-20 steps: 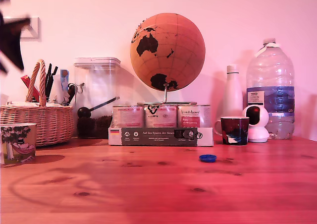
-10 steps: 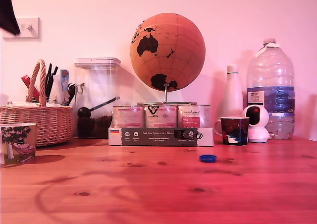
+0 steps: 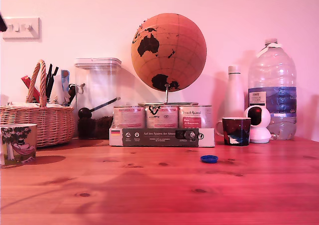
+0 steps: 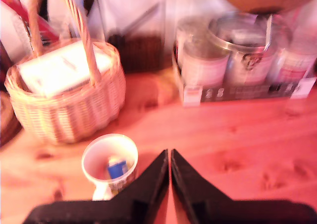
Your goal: Pick up the coffee capsules on the table and drop them inside the coffee cup
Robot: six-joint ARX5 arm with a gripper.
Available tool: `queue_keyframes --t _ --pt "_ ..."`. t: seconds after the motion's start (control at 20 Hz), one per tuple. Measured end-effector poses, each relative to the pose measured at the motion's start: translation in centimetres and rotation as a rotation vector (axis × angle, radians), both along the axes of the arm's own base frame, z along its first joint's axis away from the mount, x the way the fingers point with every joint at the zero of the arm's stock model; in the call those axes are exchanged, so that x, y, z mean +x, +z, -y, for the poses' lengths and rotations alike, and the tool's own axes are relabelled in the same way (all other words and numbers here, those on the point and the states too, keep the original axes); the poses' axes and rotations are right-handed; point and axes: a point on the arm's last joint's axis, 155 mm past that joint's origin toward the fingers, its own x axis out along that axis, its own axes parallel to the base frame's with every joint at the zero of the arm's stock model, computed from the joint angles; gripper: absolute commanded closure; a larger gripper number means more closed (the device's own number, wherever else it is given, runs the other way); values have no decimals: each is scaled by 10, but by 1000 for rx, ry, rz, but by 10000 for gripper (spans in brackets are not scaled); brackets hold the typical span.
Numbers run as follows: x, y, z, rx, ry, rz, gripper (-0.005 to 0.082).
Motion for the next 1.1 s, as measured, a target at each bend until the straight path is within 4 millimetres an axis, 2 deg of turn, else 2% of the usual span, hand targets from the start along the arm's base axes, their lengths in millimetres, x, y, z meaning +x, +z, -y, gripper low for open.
queue_keyframes --t 0.15,0.4,0.6,0.8,1.1 --pt "-8 -5 0 -1 0 52 793" --pt "-14 -45 0 -9 3 53 793" --pt "-16 -57 0 -11 3 79 793" --pt "-20 -82 0 -12 4 58 793" --pt "-33 -100 -2 -37 17 84 793"
